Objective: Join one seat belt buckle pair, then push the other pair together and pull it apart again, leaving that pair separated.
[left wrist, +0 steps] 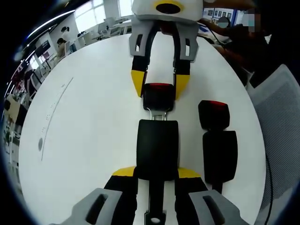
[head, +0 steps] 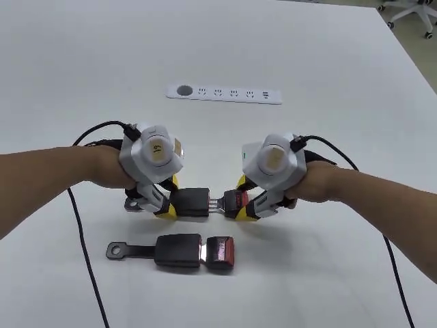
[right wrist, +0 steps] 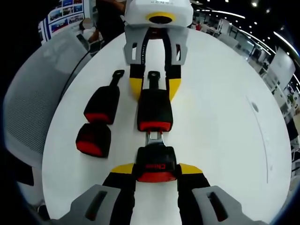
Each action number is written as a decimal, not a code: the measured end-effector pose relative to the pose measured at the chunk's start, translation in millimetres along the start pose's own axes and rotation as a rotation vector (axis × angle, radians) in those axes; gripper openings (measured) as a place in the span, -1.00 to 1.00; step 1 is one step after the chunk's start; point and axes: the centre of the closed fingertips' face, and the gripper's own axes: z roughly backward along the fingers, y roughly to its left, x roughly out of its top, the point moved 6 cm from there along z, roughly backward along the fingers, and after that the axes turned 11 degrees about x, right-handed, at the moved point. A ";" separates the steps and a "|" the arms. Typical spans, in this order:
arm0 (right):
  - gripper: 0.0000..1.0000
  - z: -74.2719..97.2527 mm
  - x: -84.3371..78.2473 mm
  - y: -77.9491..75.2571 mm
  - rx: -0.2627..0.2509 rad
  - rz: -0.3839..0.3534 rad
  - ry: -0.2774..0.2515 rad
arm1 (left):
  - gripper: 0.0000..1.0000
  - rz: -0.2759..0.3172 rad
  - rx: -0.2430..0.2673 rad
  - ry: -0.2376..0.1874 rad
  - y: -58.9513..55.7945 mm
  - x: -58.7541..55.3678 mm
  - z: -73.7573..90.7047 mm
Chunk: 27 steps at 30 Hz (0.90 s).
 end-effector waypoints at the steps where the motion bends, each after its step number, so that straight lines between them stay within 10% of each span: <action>1: -0.39 -0.6 1.1 0.6 -0.001 0.001 -0.004 | -0.39 0.000 0.000 -0.001 -0.2 0.2 -0.1; 27: -0.44 -3.4 5.3 0.1 -0.009 -0.011 -0.003 | -0.41 0.010 0.002 0.008 -0.4 -1.3 -1.3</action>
